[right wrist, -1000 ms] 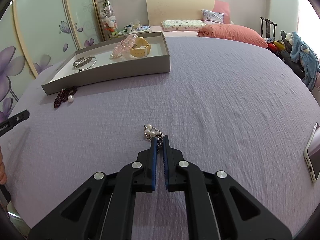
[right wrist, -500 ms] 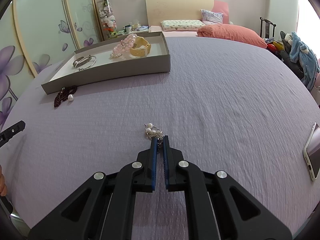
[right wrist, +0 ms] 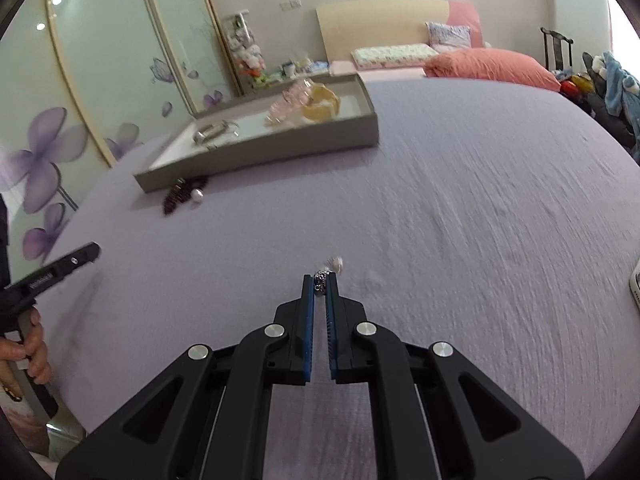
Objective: Organize jewelry
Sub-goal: 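Lift the silver ring and pearl earrings and carry them toward the tray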
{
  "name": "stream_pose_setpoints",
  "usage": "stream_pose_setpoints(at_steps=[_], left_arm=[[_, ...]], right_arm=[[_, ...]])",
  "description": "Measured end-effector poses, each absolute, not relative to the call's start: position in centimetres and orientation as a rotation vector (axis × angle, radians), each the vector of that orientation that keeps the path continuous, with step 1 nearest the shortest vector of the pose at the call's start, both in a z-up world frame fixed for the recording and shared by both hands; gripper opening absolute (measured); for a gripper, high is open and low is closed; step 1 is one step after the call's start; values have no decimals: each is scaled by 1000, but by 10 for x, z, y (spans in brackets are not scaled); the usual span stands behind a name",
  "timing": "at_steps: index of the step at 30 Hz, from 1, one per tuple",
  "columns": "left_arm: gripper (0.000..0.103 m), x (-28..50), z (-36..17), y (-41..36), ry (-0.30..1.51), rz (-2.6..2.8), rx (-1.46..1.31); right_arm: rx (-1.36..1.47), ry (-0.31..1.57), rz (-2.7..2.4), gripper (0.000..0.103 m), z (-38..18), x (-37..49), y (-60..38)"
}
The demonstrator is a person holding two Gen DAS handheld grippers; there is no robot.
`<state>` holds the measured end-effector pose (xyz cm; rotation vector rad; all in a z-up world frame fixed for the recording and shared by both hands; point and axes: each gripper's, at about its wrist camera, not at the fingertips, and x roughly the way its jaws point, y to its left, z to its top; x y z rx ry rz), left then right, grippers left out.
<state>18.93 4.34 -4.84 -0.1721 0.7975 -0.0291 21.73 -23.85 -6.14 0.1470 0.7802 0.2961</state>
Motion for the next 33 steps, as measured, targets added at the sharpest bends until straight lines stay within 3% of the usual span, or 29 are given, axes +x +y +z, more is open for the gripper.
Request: stream_pose_setpoints(at_steps=[33], left_arm=[[22, 173, -20, 23, 714, -108, -149]], right_arm=[[142, 498, 404, 7, 4, 206, -231]])
